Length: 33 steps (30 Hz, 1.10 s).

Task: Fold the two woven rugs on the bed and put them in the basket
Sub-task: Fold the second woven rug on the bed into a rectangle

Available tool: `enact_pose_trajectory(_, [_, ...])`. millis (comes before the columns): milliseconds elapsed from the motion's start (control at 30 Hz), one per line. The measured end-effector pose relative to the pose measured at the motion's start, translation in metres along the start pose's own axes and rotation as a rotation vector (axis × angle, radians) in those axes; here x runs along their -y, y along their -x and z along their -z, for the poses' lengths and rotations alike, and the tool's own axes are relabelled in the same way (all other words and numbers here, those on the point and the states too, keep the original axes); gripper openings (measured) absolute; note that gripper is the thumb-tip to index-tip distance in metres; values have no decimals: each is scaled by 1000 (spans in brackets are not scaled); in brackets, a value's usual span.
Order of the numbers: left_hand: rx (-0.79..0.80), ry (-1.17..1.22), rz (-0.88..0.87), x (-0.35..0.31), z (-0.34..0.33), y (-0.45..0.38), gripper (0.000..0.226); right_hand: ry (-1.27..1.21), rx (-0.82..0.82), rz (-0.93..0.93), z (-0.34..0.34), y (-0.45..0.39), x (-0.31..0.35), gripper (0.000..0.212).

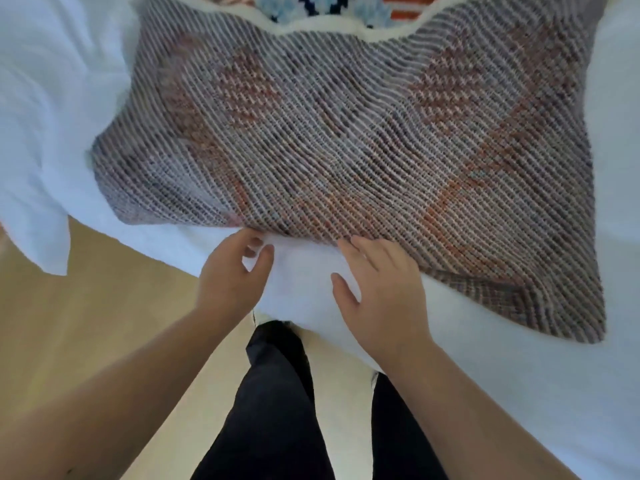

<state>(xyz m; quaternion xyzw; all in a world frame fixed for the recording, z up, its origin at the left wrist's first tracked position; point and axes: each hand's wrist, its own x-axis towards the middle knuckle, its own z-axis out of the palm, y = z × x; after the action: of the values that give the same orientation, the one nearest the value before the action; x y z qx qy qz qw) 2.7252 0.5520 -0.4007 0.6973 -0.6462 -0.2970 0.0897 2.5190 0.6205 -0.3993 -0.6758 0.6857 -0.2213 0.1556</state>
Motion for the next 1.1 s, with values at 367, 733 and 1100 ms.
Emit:
enact_pose_trajectory(367, [-130, 55, -49, 128, 143, -91, 35, -5, 108, 126, -104, -125, 183, 43])
enact_pose_trajectory(733, [108, 696, 248, 130, 153, -128, 29, -120, 227, 119, -130, -187, 206, 42])
enact_pose_trajectory(1100, [335, 875, 498, 121, 140, -122, 32, -425, 382, -198, -119, -269, 187, 32])
